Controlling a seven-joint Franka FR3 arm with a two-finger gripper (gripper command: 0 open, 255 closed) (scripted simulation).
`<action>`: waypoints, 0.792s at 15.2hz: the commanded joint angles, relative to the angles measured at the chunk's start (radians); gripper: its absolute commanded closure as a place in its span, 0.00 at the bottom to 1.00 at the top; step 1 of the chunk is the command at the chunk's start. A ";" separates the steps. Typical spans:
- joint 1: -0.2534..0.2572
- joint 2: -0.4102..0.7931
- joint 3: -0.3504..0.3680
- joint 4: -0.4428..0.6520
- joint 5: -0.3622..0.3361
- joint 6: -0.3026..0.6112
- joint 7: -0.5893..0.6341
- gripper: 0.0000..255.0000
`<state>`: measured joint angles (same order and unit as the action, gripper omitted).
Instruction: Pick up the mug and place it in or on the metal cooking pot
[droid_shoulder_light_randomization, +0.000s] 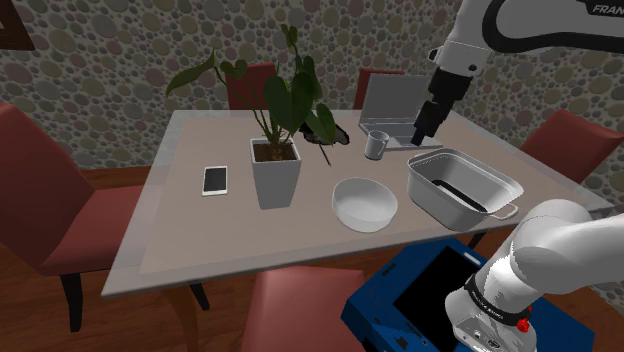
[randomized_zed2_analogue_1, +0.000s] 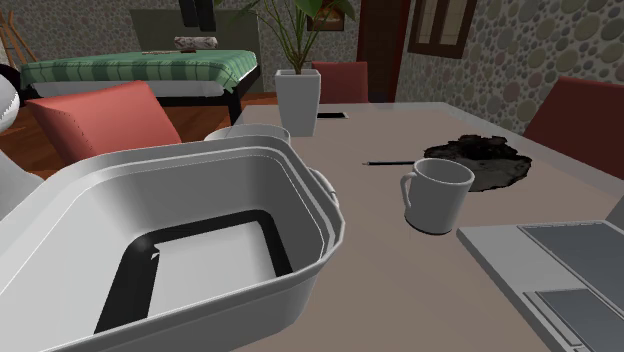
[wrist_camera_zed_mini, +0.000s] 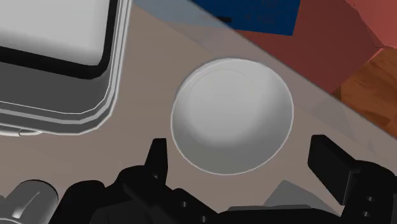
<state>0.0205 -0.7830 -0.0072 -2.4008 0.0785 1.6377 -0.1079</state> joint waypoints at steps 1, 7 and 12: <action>0.000 0.000 0.000 0.000 0.000 0.000 0.000 0.00; -0.037 0.149 -0.082 0.012 -0.047 0.142 -0.087 0.00; -0.060 0.295 -0.149 0.056 -0.065 0.250 -0.159 0.00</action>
<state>-0.0352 -0.5193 -0.1413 -2.3489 0.0166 1.8574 -0.2497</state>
